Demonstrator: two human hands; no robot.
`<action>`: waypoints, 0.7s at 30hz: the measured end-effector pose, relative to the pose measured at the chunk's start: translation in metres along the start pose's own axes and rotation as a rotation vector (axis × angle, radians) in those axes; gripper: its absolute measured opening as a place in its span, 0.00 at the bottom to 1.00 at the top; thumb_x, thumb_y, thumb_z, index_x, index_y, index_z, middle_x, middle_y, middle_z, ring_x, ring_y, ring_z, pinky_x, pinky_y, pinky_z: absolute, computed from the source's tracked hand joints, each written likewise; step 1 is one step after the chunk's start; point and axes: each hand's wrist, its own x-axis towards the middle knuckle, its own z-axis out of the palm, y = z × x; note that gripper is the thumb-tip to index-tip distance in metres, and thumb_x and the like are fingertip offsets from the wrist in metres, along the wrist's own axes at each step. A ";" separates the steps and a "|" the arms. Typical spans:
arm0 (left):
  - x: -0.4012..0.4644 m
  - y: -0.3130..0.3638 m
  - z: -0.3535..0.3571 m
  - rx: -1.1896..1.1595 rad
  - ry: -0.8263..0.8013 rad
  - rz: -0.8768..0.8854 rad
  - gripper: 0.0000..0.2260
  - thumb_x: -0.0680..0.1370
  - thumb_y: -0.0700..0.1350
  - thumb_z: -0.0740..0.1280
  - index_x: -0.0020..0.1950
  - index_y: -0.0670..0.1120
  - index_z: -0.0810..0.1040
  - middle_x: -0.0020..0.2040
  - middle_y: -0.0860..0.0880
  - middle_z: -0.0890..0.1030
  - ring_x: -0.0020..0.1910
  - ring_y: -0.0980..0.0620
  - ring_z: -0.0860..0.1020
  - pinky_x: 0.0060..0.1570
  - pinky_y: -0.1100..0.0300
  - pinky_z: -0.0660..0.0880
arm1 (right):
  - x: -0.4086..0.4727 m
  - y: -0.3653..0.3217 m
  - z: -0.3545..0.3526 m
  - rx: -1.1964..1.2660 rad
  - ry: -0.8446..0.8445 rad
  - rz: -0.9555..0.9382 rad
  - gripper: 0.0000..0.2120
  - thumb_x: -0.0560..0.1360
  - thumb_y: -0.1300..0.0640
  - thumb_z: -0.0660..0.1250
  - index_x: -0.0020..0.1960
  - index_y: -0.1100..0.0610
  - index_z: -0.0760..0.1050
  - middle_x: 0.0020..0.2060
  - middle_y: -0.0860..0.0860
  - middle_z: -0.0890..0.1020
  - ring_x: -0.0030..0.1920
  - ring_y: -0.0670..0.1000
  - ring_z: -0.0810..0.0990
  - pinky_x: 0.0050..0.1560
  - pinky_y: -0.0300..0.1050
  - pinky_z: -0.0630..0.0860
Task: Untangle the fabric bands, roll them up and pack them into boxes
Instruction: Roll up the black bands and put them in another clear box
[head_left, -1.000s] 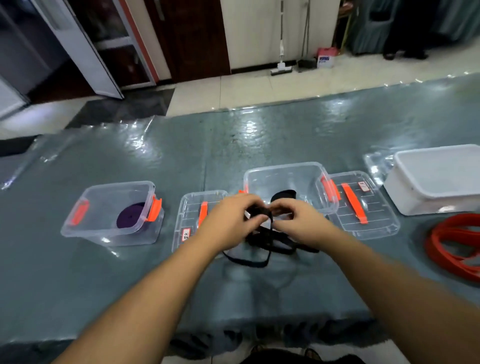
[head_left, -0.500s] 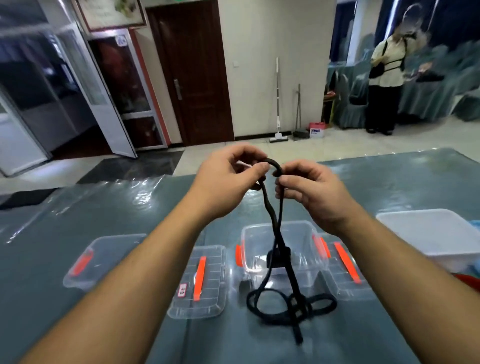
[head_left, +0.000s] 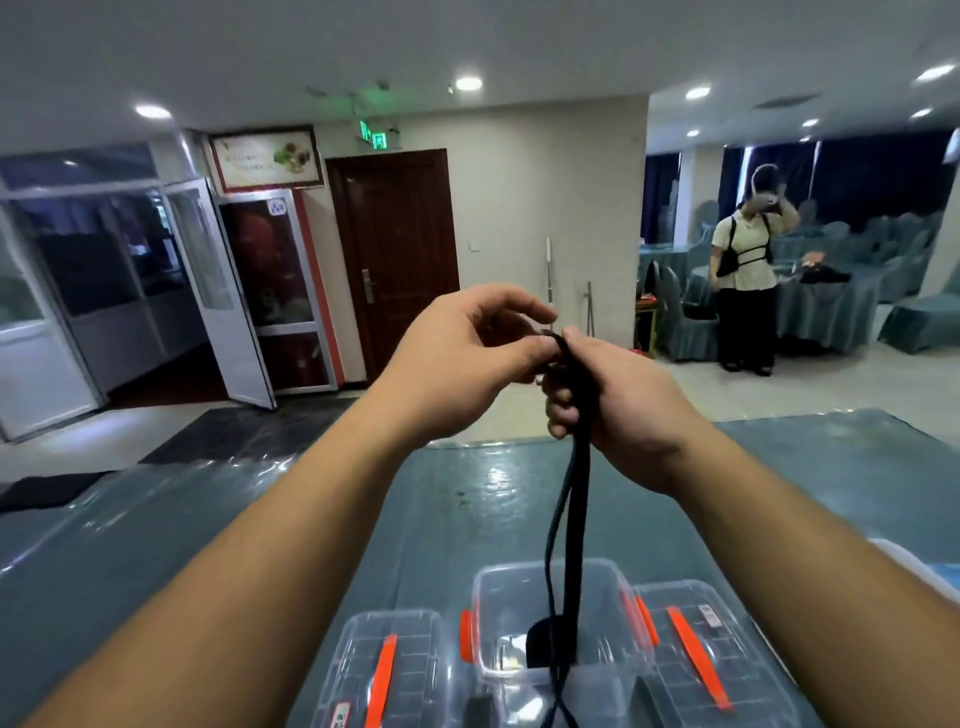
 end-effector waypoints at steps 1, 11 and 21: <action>0.001 0.000 -0.001 0.031 -0.014 0.000 0.08 0.78 0.37 0.74 0.57 0.42 0.84 0.47 0.41 0.86 0.44 0.50 0.86 0.48 0.57 0.84 | 0.002 -0.001 0.000 -0.024 0.014 -0.012 0.14 0.86 0.51 0.58 0.50 0.58 0.77 0.31 0.51 0.69 0.30 0.49 0.66 0.33 0.44 0.66; 0.005 -0.013 -0.021 0.588 -0.146 0.297 0.10 0.77 0.42 0.76 0.57 0.53 0.86 0.49 0.57 0.85 0.49 0.59 0.83 0.51 0.59 0.81 | -0.001 0.008 -0.004 -0.231 0.031 -0.034 0.17 0.87 0.53 0.57 0.48 0.59 0.79 0.31 0.49 0.69 0.33 0.48 0.66 0.35 0.42 0.67; 0.011 -0.019 -0.023 0.602 -0.083 0.363 0.07 0.77 0.42 0.76 0.53 0.53 0.87 0.46 0.58 0.85 0.46 0.59 0.82 0.46 0.59 0.80 | -0.013 -0.002 -0.009 -0.260 -0.028 -0.100 0.08 0.81 0.63 0.66 0.52 0.62 0.84 0.44 0.61 0.87 0.44 0.55 0.86 0.47 0.44 0.84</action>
